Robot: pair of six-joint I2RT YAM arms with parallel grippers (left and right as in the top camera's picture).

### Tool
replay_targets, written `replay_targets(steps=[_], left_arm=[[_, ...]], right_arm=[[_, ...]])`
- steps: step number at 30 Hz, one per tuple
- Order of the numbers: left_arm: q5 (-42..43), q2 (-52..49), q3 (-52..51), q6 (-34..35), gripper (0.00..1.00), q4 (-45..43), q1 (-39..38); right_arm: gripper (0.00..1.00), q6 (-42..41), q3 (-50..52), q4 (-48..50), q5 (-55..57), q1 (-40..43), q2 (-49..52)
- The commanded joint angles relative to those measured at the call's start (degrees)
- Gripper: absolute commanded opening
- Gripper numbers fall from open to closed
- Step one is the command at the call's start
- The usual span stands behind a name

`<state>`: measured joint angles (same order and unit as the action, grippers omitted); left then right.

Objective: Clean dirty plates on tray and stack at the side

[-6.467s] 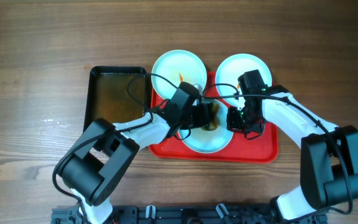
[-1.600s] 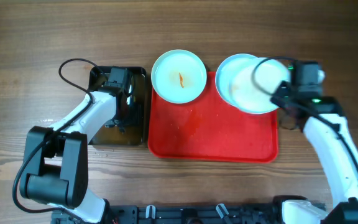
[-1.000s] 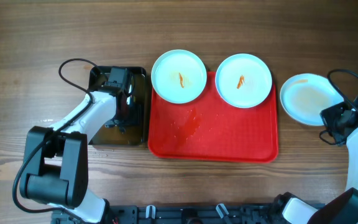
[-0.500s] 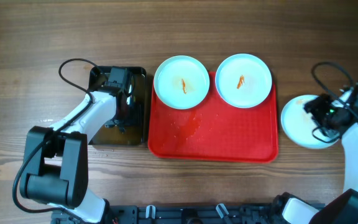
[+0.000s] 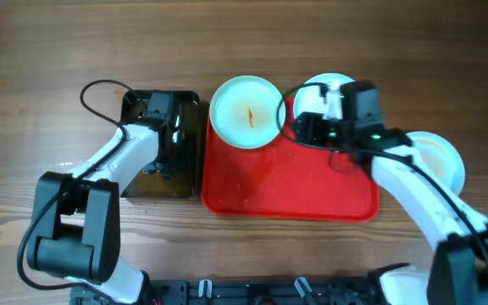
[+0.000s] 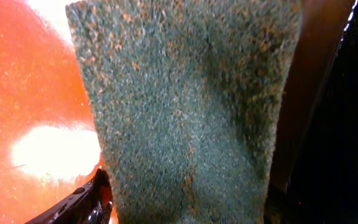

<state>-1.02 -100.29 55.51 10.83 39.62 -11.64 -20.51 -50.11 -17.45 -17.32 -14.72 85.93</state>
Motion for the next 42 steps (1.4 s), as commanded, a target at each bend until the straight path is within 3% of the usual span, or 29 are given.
replay_targets(steps=[1,5,7,11,14,29,33,37,42], left_arm=[[0.55,-0.31,0.02,0.09,0.67,-0.15,-0.13],[0.55,-0.31,0.02,0.09,0.67,-0.15,-0.13],[0.55,-0.31,0.02,0.09,0.67,-0.15,-0.13],[0.55,-0.31,0.02,0.09,0.67,-0.15,-0.13],[0.55,-0.31,0.02,0.09,0.67,-0.15,-0.13],[0.55,-0.31,0.02,0.07,0.68,-0.24,-0.13],[0.55,-0.31,0.02,0.09,0.74,-1.51,-0.13],[0.55,-0.31,0.02,0.11,0.75,-4.66,-0.13],[0.52,-0.33,0.0,1.14,0.75,-8.94,-0.13]], right_arm=[[0.65,-9.49,0.09,4.24,5.79,-5.11,7.52],[0.52,-17.18,0.09,12.04,5.97,-9.38,15.58],[0.38,-19.19,0.09,13.64,5.97,-10.03,16.9],[0.15,-20.57,0.09,13.62,7.82,-10.03,17.07],[0.05,-21.75,0.09,10.8,8.41,-10.03,17.07],[0.05,-15.45,0.09,-11.23,11.26,-10.03,7.96],[0.24,-15.45,0.09,-11.26,11.34,-10.01,8.04],[0.22,-15.47,0.09,-9.88,11.32,-10.03,9.22],[0.11,-15.45,0.09,-8.48,9.57,-10.03,12.04]])
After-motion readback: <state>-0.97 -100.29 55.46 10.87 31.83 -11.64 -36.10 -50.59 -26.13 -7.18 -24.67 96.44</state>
